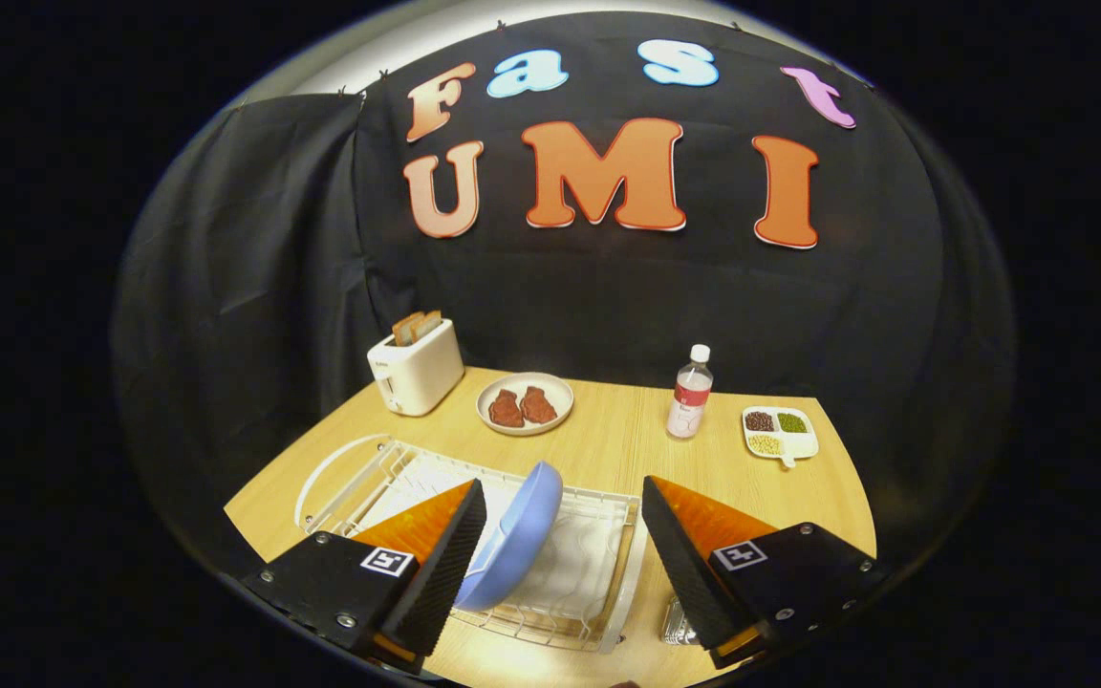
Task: Take the plate from the dish rack, then take the spoon from the basket and place it into the plate.
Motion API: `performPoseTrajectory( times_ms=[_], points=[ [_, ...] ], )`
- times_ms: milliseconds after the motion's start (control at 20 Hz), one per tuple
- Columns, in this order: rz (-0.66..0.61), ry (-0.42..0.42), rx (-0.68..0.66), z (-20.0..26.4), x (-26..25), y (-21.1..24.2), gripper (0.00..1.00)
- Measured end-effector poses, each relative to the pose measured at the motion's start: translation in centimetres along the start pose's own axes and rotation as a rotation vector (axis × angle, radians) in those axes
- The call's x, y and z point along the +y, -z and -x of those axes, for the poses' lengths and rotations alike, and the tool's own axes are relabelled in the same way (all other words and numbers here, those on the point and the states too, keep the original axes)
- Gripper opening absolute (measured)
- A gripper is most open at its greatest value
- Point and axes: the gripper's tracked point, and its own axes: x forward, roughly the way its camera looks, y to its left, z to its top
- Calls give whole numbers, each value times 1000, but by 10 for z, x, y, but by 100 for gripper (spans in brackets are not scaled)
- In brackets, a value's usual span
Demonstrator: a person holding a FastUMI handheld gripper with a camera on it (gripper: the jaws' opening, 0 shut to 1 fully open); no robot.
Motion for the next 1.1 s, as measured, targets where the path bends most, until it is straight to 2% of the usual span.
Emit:
performPoseTrajectory(
  times_ms=[300,550,850,1050,1100],
  points=[
    [21,8,136,-27,0,27,97],
    [6,18,303,-48,5,47,96],
    [-40,53,521,-69,20,77,80],
    [-14,105,620,-75,24,92,62],
    [-8,111,639,-76,27,95,55]
  ],
)
